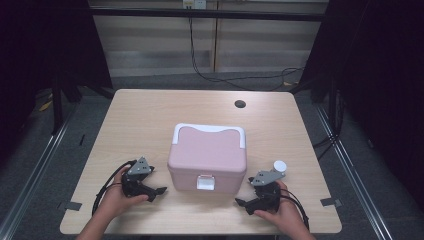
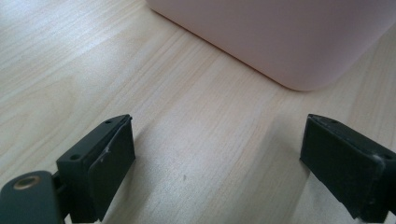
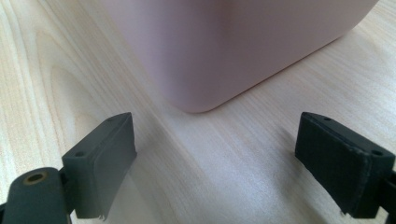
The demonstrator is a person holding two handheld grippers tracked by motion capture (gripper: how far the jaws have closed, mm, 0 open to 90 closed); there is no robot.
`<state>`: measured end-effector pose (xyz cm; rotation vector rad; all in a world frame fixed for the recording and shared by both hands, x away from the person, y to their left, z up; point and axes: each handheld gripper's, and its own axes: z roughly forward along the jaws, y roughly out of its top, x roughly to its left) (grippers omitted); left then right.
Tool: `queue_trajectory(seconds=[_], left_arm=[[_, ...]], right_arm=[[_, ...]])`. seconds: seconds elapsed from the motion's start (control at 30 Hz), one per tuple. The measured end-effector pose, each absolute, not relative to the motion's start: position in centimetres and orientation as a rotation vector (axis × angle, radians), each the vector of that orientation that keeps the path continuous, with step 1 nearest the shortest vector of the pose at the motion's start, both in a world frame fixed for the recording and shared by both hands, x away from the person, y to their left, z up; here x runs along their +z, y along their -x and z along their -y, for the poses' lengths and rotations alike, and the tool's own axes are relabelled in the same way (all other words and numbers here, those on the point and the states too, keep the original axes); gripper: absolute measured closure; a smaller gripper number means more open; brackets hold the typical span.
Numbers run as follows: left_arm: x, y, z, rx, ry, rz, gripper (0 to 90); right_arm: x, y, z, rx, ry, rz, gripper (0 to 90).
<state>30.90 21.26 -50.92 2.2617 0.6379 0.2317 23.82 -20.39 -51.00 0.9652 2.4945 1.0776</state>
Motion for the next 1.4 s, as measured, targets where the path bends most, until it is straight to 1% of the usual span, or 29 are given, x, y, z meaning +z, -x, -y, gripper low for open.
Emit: queue_trajectory(seconds=[0.3, 0.43, 0.57, 0.6, 0.63, 0.67, 0.73, 0.87, 0.93, 1.0, 1.13, 1.2, 1.23, 1.27, 1.33, 1.37, 1.4], left_arm=[[-50.9, -30.7, -21.1, 0.237, -2.257, -0.661, 9.7], [-50.7, -30.7, -21.1, 0.235, -2.28, -0.669, 10.8], [-50.3, -30.7, -21.0, 0.23, -2.292, -0.695, 14.9], [-50.1, -30.6, -21.0, 0.198, -2.291, -0.725, 15.6], [-50.1, -30.6, -21.0, 0.198, -2.291, -0.725, 16.0], [-49.9, -30.6, -21.0, 0.183, -2.301, -0.735, 17.0], [-49.7, -30.7, -21.0, 0.164, -2.311, -0.741, 18.3], [-49.2, -30.9, -21.1, 0.098, -2.32, -0.773, 22.3], [-49.0, -31.0, -21.2, 0.08, -2.318, -0.784, 22.3], [-48.5, -31.2, -21.4, 0.087, -2.333, -0.784, 22.5], [-47.2, -31.6, -21.6, 0.066, -2.33, -0.793, 23.5], [-46.5, -31.8, -21.6, 0.058, -2.338, -0.792, 23.5], [-45.6, -32.1, -21.4, 0.051, -2.332, -0.803, 23.5], [-45.6, -32.1, -21.4, 0.051, -2.332, -0.803, 23.5], [-44.5, -32.6, -21.4, 0.055, -2.337, -0.813, 23.7], [-43.6, -33.0, -21.4, 0.062, -2.35, -0.802, 24.1], [-43.6, -33.0, -21.4, 0.062, -2.35, -0.802, 24.4]], right_arm=[[-51.0, -23.8, 20.4, 1.082, -0.97, -2.493, 12.3], [-51.0, -23.8, 20.4, 1.079, -0.976, -2.491, 12.7], [-50.6, -23.6, 20.2, 1.048, -0.99, -2.51, 17.5], [-50.3, -23.6, 20.2, 1.025, -0.988, -2.527, 23.9], [-50.3, -23.6, 20.2, 1.025, -0.988, -2.527, 23.9], [-49.9, -23.5, 20.3, 1.024, -0.98, -2.536, 26.8], [-49.8, -23.5, 20.4, 1.031, -0.987, -2.533, 27.2], [-48.7, -23.5, 21.1, 1.08, -1.011, -2.528, 34.7], [-48.5, -23.4, 21.2, 1.085, -1.017, -2.531, 35.1], [-48.1, -23.4, 21.3, 1.089, -1.012, -2.539, 37.6], [-47.0, -23.5, 21.9, 1.128, -1.042, -2.528, 44.0], [-46.3, -23.6, 22.3, 1.134, -1.031, -2.54, 49.7], [-46.0, -23.7, 22.4, 1.124, -1.027, -2.537, 51.7], [-46.0, -23.7, 22.4, 1.124, -1.027, -2.537, 51.7], [-45.3, -23.9, 22.6, 1.166, -1.041, -2.535, 54.8], [-44.4, -24.1, 22.7, 1.165, -1.041, -2.53, 58.3], [-44.4, -24.1, 22.7, 1.165, -1.041, -2.53, 58.3]])
